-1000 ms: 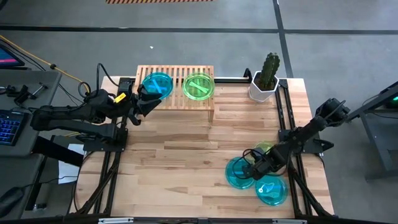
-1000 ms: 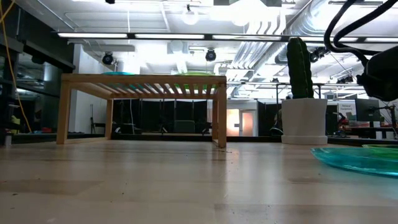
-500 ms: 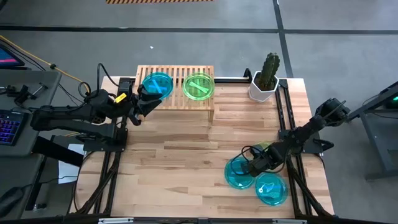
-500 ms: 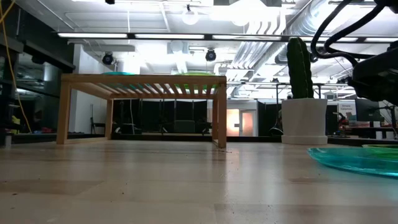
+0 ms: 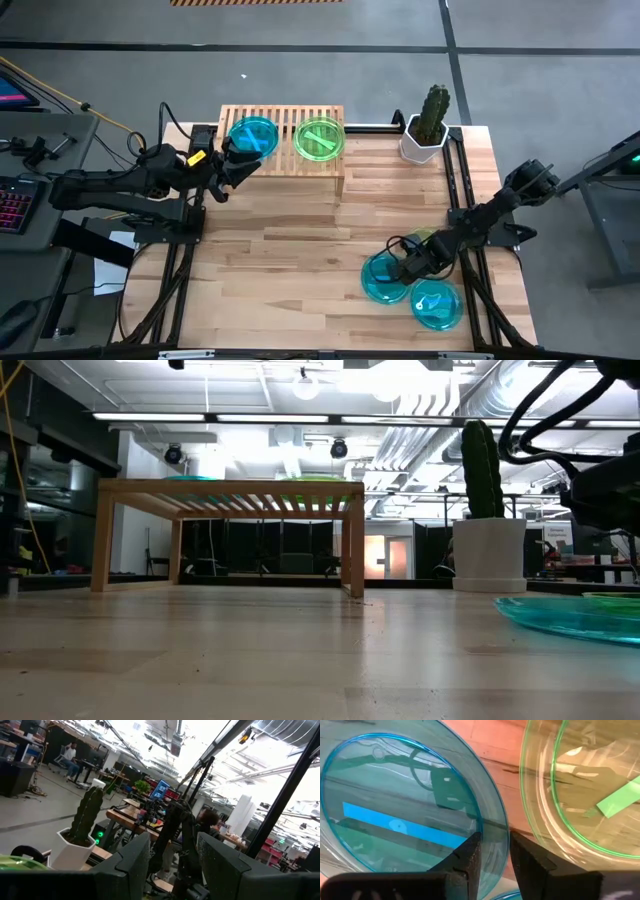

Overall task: Place and stack plates onto a shelf
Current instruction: Stack the blue plate on top of the blue plate on the shelf

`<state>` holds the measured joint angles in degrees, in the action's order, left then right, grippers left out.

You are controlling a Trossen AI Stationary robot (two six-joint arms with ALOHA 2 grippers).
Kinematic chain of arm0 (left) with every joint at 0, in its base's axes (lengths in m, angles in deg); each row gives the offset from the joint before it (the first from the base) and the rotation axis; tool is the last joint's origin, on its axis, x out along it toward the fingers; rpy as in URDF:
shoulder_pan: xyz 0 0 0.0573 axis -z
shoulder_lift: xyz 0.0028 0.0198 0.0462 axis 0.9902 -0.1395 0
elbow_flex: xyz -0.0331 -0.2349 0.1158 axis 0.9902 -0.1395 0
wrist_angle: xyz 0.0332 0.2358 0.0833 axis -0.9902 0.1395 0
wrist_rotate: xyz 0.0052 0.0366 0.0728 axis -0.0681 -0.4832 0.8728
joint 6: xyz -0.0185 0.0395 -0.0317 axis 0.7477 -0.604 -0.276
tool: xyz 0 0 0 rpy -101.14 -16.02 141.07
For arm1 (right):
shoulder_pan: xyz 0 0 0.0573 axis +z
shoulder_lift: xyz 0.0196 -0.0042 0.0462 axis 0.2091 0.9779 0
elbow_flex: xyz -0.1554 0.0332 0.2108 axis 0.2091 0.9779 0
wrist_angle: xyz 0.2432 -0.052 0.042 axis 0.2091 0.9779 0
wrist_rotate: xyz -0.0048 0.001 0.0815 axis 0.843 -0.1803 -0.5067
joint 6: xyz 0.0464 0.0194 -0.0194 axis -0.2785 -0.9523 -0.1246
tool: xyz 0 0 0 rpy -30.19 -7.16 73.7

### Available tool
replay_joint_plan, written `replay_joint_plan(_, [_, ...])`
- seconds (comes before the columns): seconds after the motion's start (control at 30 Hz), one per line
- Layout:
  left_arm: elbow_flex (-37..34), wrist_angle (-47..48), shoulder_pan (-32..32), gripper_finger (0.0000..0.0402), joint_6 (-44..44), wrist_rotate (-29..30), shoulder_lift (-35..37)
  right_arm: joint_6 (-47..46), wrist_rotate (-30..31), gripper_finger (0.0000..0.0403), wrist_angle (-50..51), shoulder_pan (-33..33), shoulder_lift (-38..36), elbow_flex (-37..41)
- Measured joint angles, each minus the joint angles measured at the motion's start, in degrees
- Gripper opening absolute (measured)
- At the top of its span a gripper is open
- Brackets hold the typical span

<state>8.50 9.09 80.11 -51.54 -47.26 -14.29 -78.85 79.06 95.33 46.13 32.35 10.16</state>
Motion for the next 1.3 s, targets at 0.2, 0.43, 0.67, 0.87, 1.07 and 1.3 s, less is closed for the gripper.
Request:
replay_joint_plan(0.2, [0.0,-0.08,0.0,0.0156,0.01,0.02,0.01,-0.06,0.38,0.0096,-0.15,0.03,0.67,-0.02])
replay_joint_plan(0.43, [0.0,-0.1,0.0,0.0156,0.01,0.02,-0.01,0.4,0.06,0.0056,0.86,0.03,0.67,-0.02])
replay_joint_plan(0.67, [0.0,-0.1,0.02,0.0156,0.01,0.04,-0.01,1.44,0.54,0.001,1.16,0.05,0.71,0.01])
replay_joint_plan(0.87, [0.0,-0.12,0.02,0.0156,0.01,0.08,0.0,3.43,1.39,0.0002,-0.22,0.05,-2.0,0.24])
replay_joint_plan(1.07, [0.0,-0.1,0.0,0.0156,-0.5,1.36,0.01,6.37,5.86,0.0,-1.36,-0.35,-8.43,0.28])
replay_joint_plan(1.3, [0.0,-0.15,0.0,0.0156,-1.41,1.36,0.01,15.74,8.17,0.0,-9.18,-3.5,-14.0,0.22])
